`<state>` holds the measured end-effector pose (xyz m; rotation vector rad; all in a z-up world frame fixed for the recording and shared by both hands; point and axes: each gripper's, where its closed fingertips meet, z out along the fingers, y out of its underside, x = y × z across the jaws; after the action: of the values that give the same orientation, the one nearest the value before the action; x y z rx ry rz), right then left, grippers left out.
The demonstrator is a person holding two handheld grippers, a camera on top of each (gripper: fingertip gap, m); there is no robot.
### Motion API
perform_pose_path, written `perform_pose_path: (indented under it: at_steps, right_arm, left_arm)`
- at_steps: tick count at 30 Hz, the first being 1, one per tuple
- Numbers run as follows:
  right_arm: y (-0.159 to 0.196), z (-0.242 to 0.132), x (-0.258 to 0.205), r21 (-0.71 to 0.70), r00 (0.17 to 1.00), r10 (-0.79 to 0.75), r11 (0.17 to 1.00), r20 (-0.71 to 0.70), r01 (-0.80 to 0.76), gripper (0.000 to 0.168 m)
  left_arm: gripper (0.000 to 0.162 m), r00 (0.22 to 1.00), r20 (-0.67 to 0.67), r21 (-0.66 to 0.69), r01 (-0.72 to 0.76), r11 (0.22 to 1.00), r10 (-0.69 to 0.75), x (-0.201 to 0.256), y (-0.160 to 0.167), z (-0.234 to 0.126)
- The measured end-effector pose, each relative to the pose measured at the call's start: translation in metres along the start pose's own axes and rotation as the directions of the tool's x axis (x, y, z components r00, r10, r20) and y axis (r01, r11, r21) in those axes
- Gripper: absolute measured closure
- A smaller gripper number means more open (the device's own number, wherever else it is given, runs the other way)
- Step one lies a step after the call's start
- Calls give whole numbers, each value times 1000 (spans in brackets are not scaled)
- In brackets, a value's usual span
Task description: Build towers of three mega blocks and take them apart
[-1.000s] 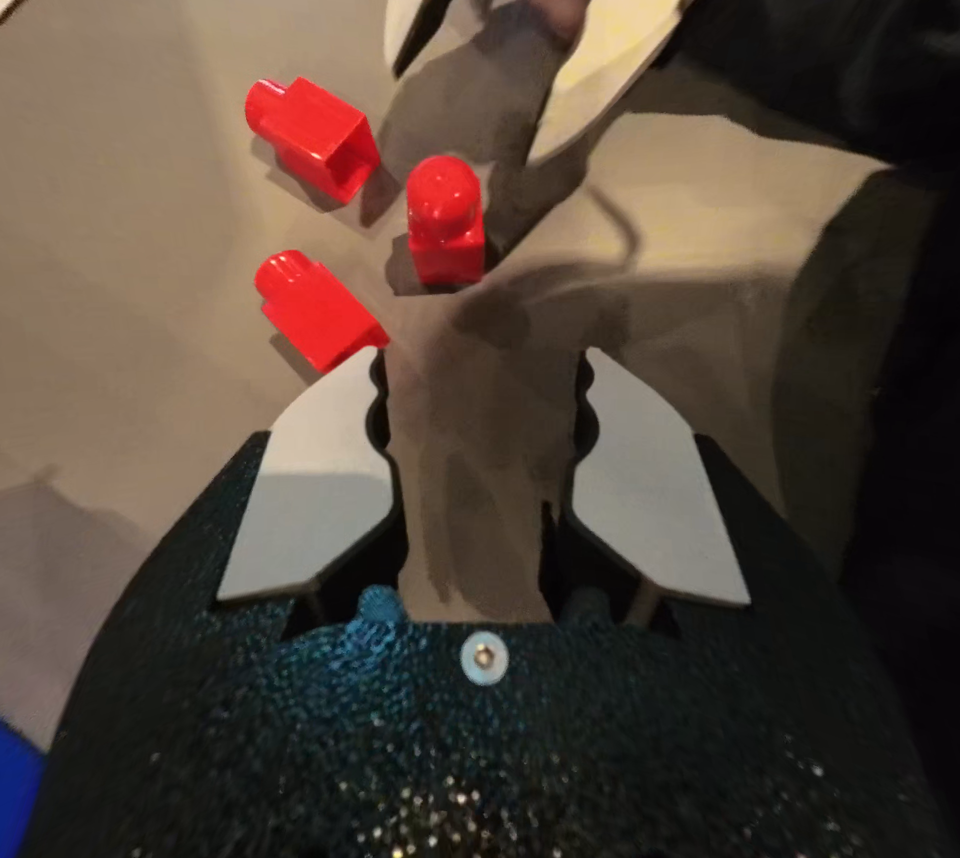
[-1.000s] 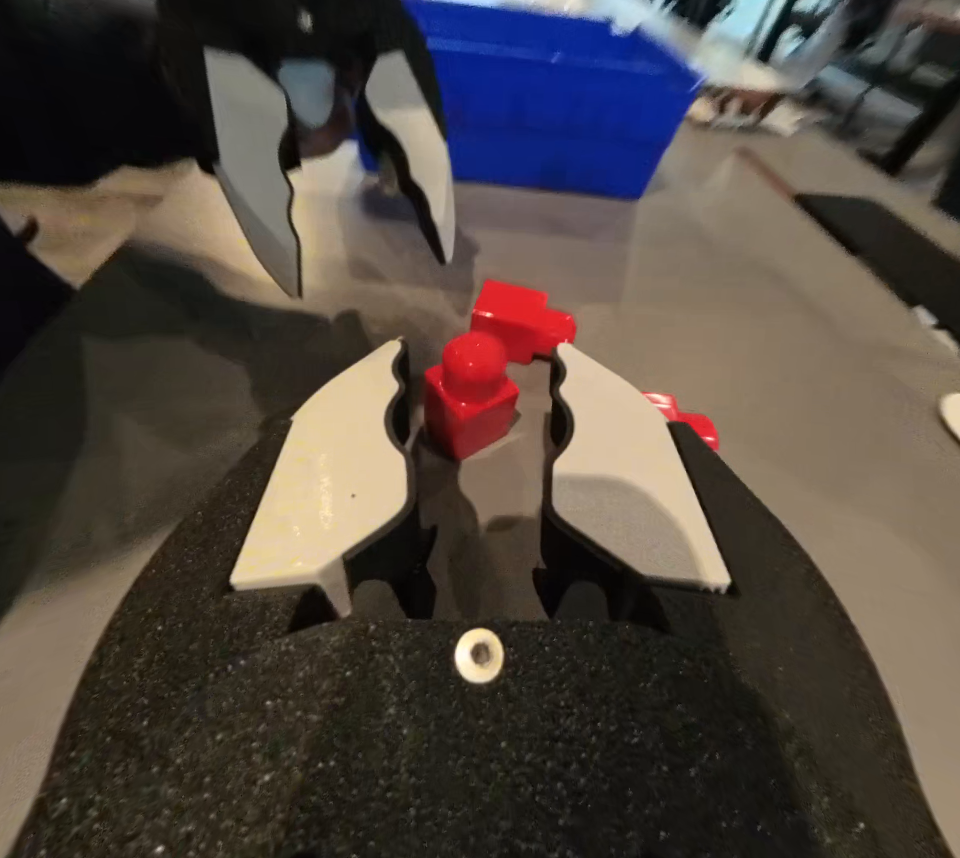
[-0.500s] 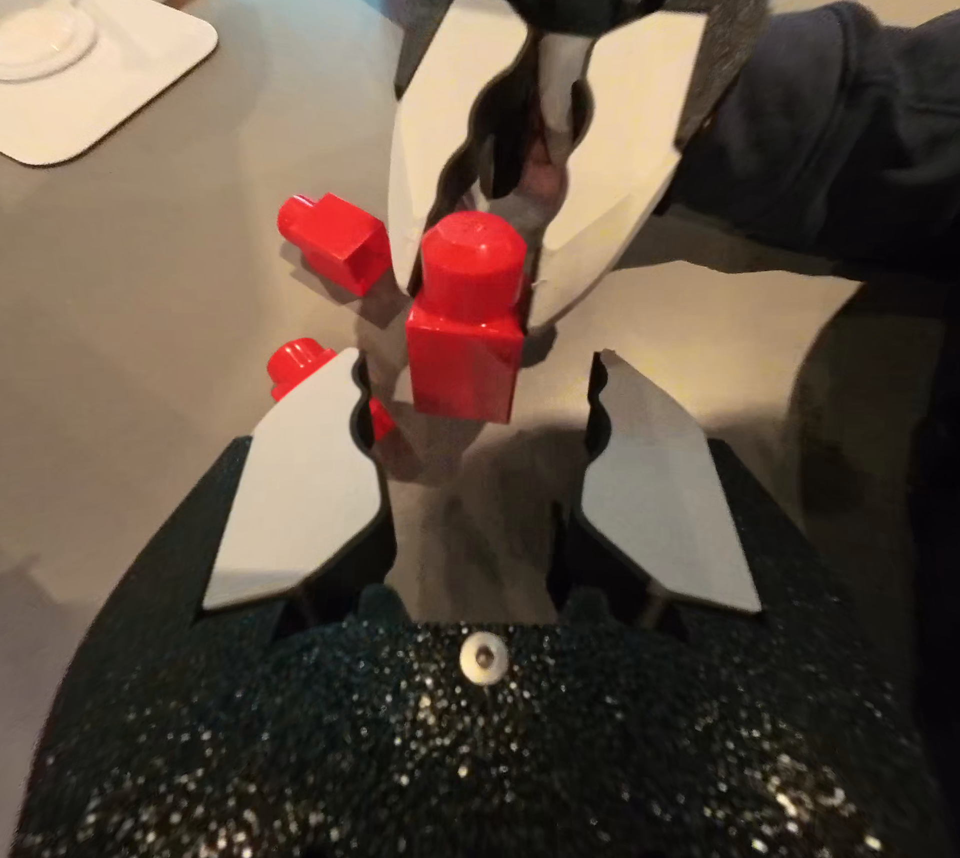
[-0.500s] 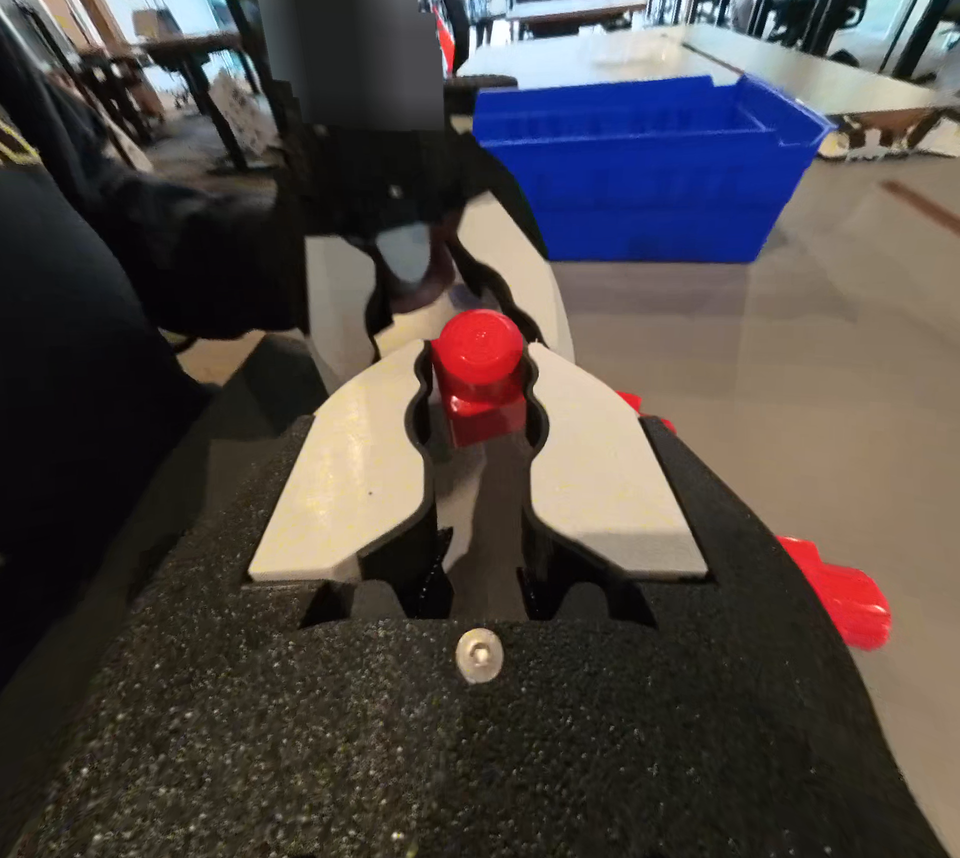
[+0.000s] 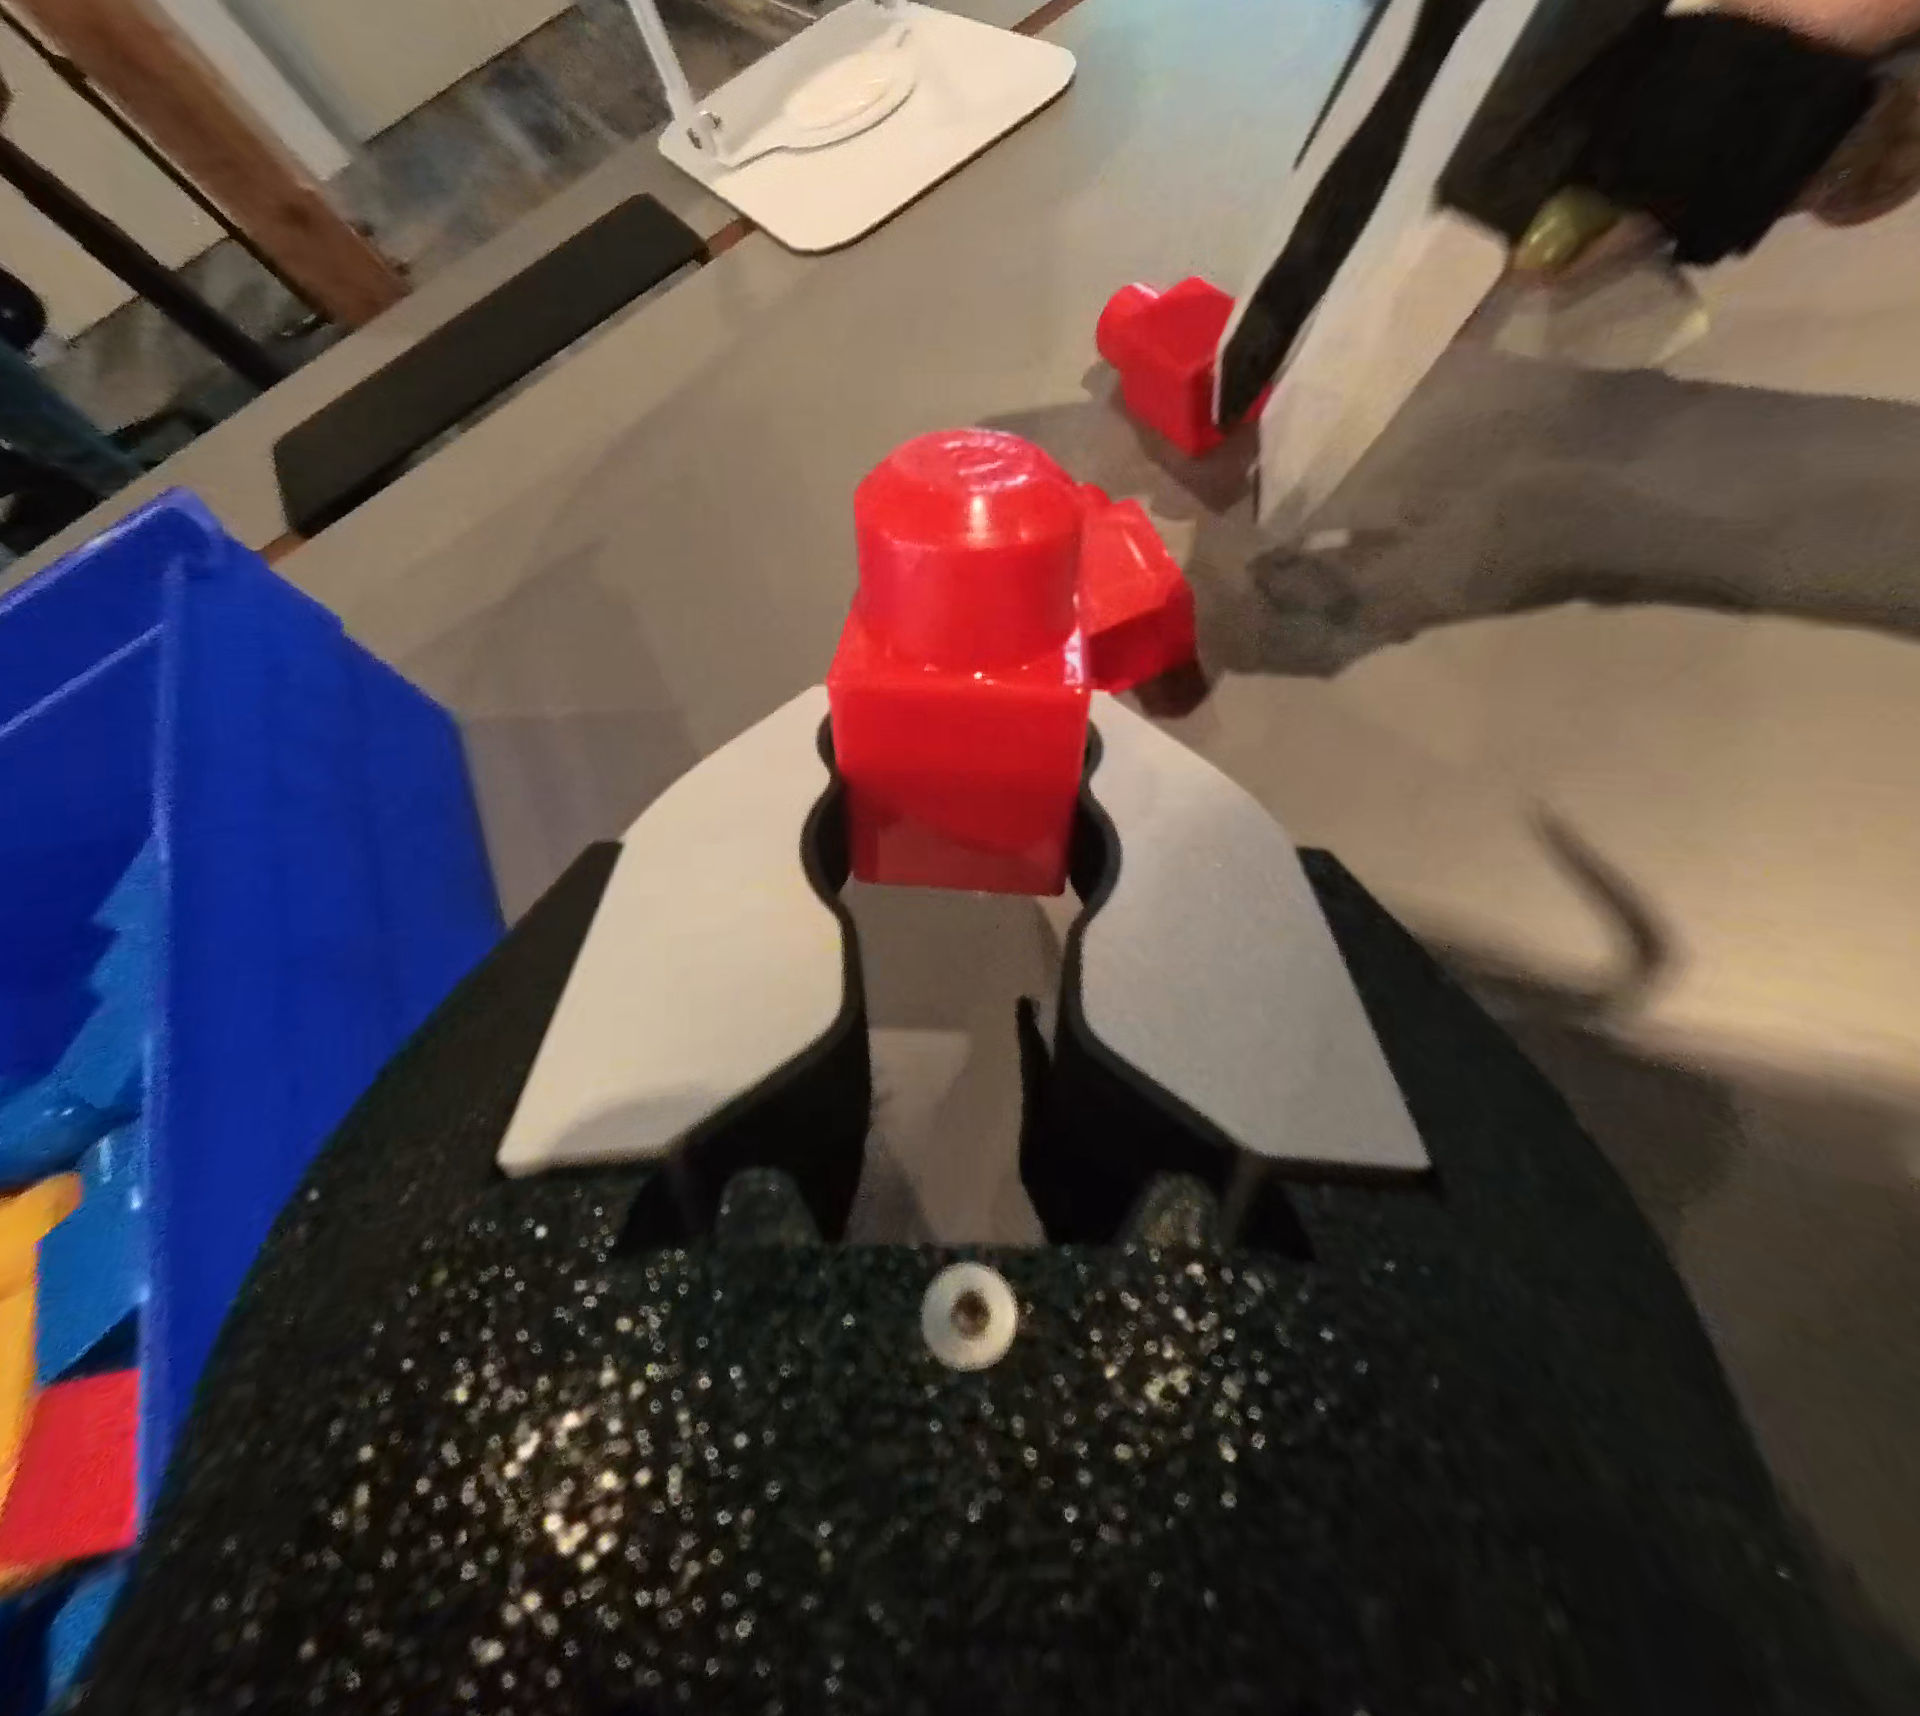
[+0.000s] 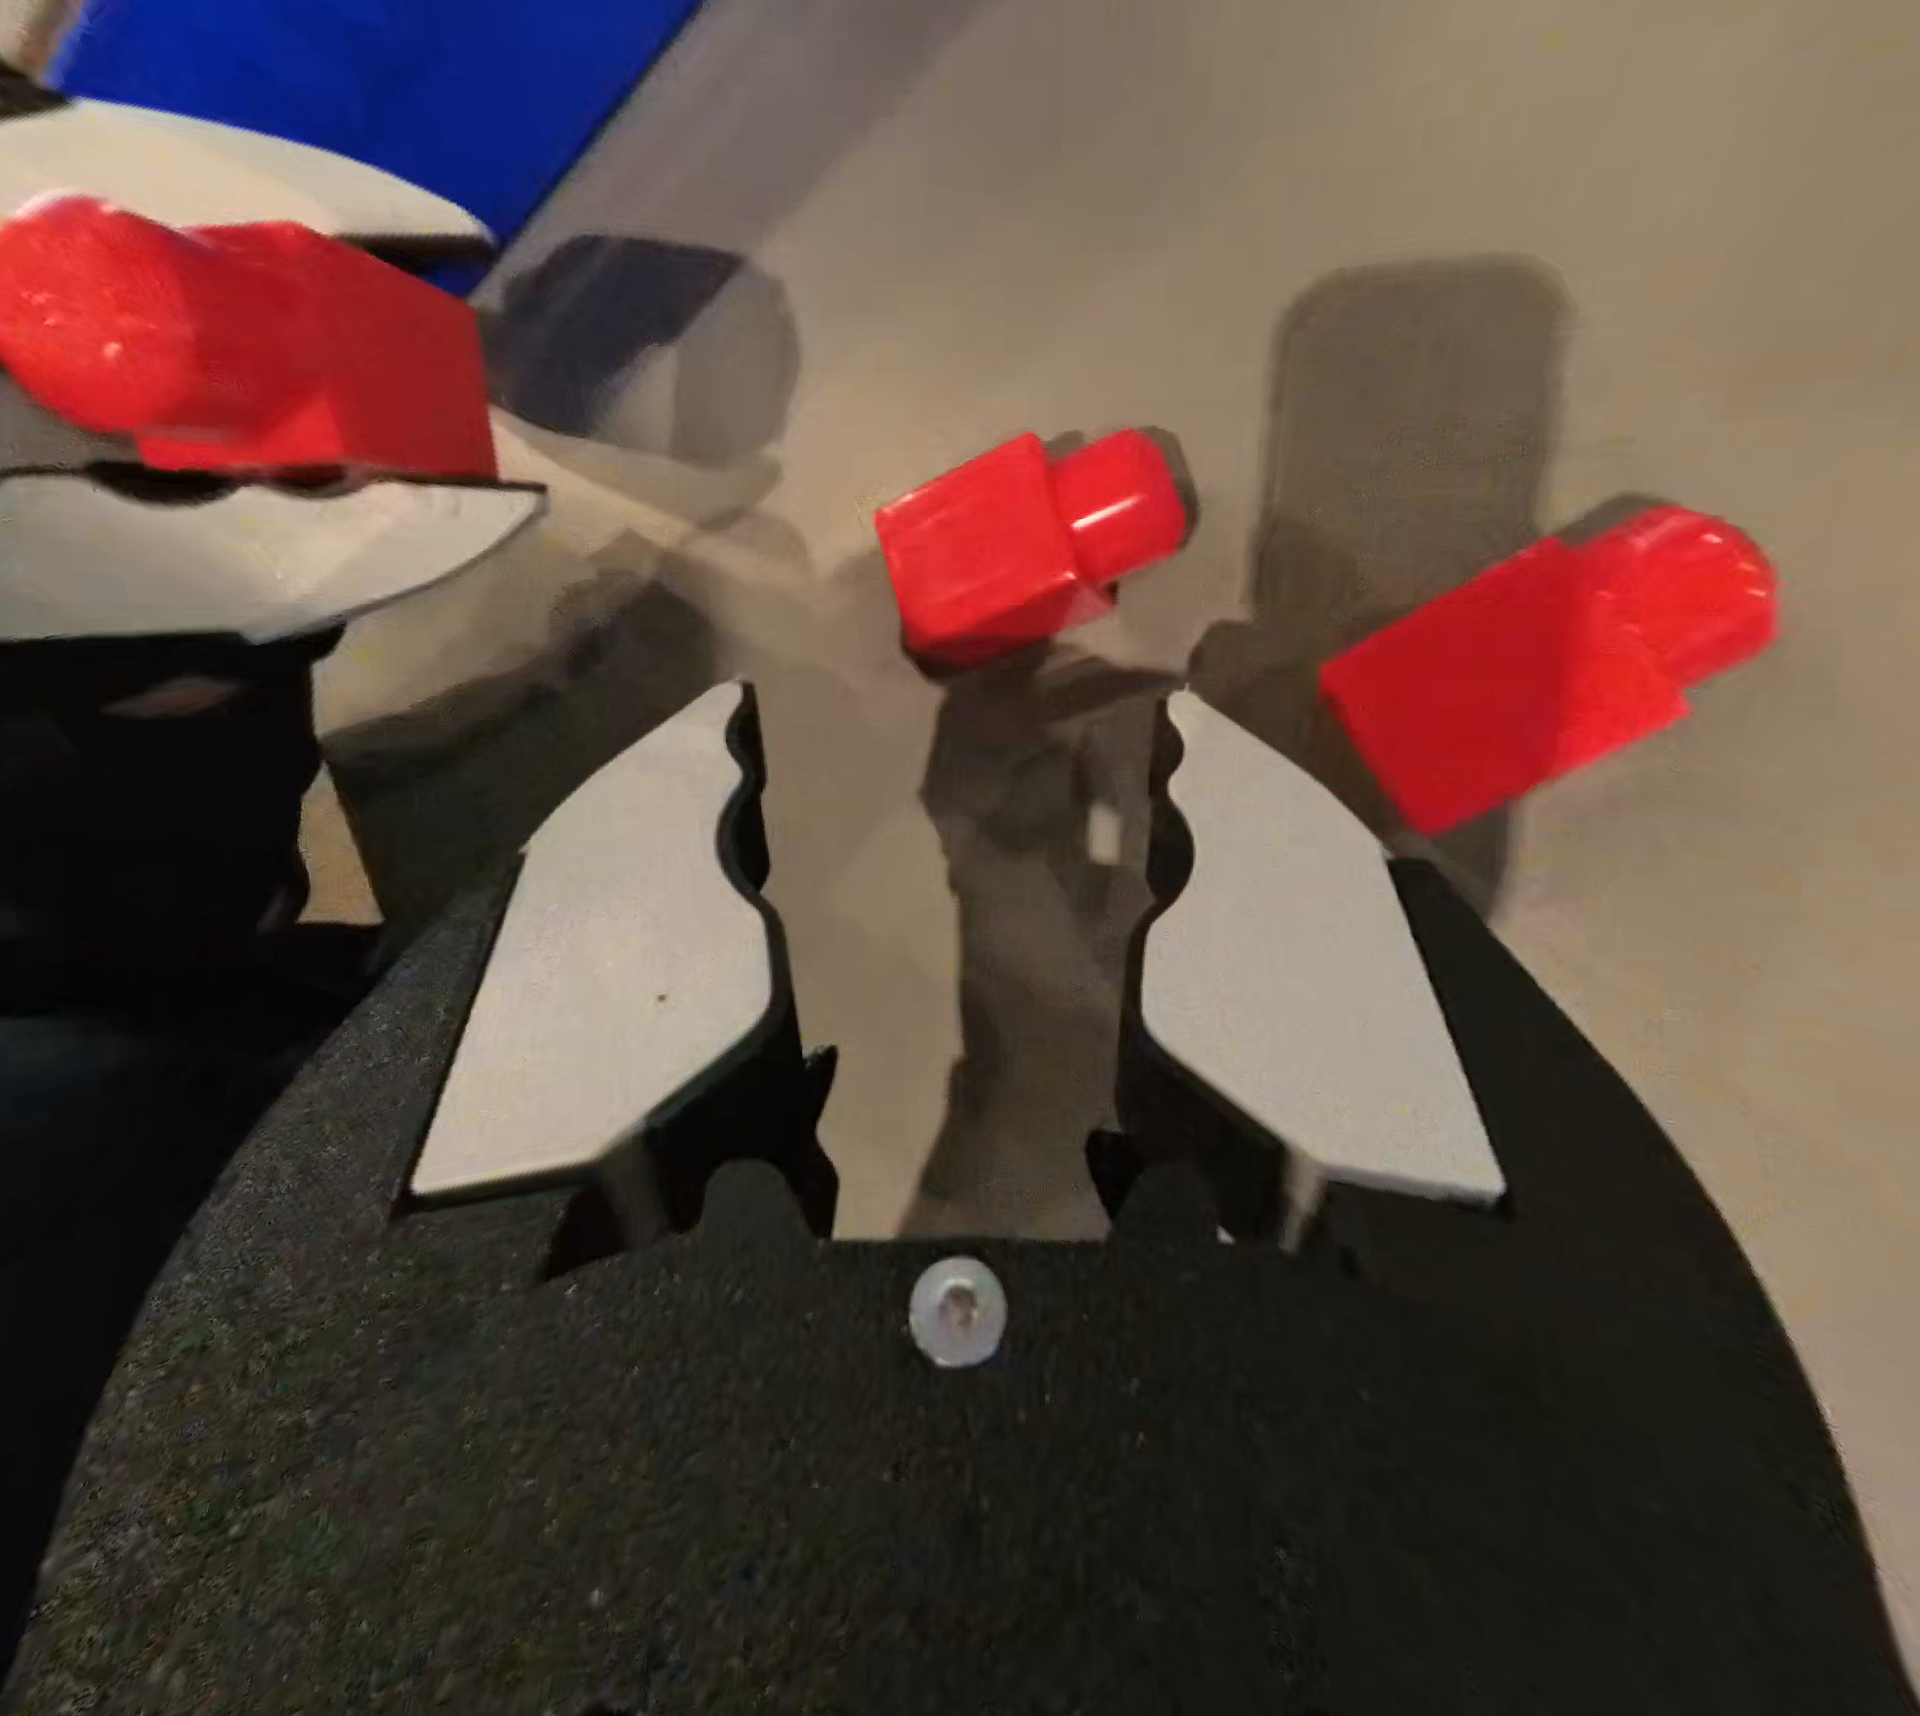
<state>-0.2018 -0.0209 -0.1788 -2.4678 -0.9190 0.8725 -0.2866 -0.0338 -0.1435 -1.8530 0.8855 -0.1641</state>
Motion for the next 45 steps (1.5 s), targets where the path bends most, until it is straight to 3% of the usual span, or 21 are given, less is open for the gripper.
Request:
perform_pose_path:
  at_steps: [8, 11, 14, 19, 23, 26, 29, 32, 34, 36, 38, 40, 45]
  right_arm:
    - [-10, 22, 9, -239, 973, 12, 969, -230, -68, 108]
    - [-8, 30, 8, -322, 979, 26, 942, -201, -91, 111]
    - [-27, 47, 4, -326, 991, -62, 945, -118, 20, 113]
    - [-35, 45, 15, -360, 972, -76, 933, -220, -9, 105]
    - [-24, 57, 17, -476, 960, -137, 879, -243, 5, 102]
    - [-22, 61, 19, -511, 945, -211, 858, -251, 56, 128]
    - [-37, 49, 7, -369, 960, -206, 921, -192, 123, 129]
    - [-83, 11, -34, 112, 976, -210, 973, 51, 204, 129]
    - [-105, -34, -68, 500, 910, -332, 849, 250, 172, 130]
    - [-96, -74, -94, 737, 774, -556, 652, 304, 179, 130]
    - [-79, -89, -100, 836, 703, -677, 501, 218, 223, 130]
    - [-65, -95, -106, 872, 649, -739, 425, 180, 243, 130]
    - [-47, -94, -111, 861, 610, -767, 435, 200, 264, 131]
  left_arm:
    - [123, 996, 2, 24, -94, 995, 94, -1, 6, -13]
    - [123, 998, -12, 63, -57, 996, 58, -5, 6, -21]
    - [123, 1000, -25, 88, -13, 996, 15, -9, 8, -25]
    - [123, 999, -16, 85, 38, 996, -37, -15, 17, -25]
    - [123, 997, -32, 54, 66, 996, -64, -14, 24, -21]
    - [123, 997, -45, 23, 70, 997, -68, -12, 27, -17]
    - [123, 988, -118, 3, 103, 995, -102, -5, 25, -14]
    - [123, 952, -260, -11, 162, 987, -159, 8, 16, -11]
    - [123, 895, -399, -3, 216, 976, -199, 21, 4, -10]
    - [123, 836, -511, 15, 240, 971, -199, 33, -10, -10]
    - [123, 780, -601, 29, 235, 971, -171, 46, -21, -10]
    - [123, 743, -655, 39, 216, 976, -138, 57, -29, -9]
    - [123, 719, -692, 56, 129, 990, -55, 82, -37, 0]
